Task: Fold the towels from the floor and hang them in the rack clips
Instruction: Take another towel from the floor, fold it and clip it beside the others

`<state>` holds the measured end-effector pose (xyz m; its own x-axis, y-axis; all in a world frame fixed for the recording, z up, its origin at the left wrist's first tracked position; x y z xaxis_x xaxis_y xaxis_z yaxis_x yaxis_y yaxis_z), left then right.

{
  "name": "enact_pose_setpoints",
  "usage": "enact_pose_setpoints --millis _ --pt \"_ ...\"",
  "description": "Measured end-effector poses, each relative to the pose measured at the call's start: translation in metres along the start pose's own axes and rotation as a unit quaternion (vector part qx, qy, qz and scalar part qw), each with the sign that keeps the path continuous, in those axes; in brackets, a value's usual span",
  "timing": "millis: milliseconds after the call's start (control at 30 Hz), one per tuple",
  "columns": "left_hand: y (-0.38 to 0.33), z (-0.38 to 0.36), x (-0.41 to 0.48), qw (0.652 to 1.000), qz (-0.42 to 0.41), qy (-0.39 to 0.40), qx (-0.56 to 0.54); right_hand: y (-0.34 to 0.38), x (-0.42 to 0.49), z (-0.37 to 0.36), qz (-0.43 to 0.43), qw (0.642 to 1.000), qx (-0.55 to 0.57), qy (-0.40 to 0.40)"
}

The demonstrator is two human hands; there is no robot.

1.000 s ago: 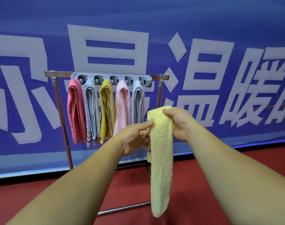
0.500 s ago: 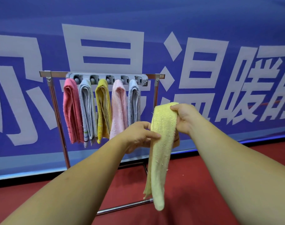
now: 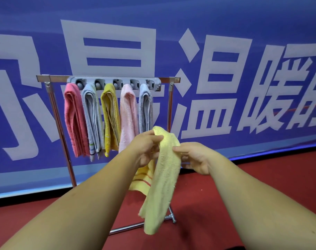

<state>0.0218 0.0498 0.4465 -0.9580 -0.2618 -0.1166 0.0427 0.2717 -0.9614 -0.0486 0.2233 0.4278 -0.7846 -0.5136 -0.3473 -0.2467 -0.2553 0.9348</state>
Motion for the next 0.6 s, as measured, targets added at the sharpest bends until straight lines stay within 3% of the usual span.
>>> enact_pose_setpoints --millis 167,267,600 --pt "-0.015 0.008 -0.002 0.999 -0.033 0.029 -0.019 0.011 0.003 -0.008 0.051 0.995 0.068 0.043" --pt "-0.027 0.01 -0.004 0.998 -0.053 0.031 -0.011 0.013 0.004 -0.016 0.057 0.994 0.053 0.077" --pt "-0.047 0.012 -0.002 0.994 -0.064 0.055 0.076 0.013 0.004 -0.016 0.076 0.991 0.084 0.078"
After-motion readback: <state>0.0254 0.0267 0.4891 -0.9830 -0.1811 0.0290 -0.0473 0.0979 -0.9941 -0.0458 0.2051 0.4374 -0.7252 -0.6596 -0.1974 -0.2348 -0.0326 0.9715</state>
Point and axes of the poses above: each hand's wrist, its own x-axis towards the middle knuckle, its own z-axis out of the back of the hand, y = z × x, the point moved 3 cm from there along x, towards the middle knuckle, and after that the axes turned 3 degrees about -z, right-handed, at the moved point
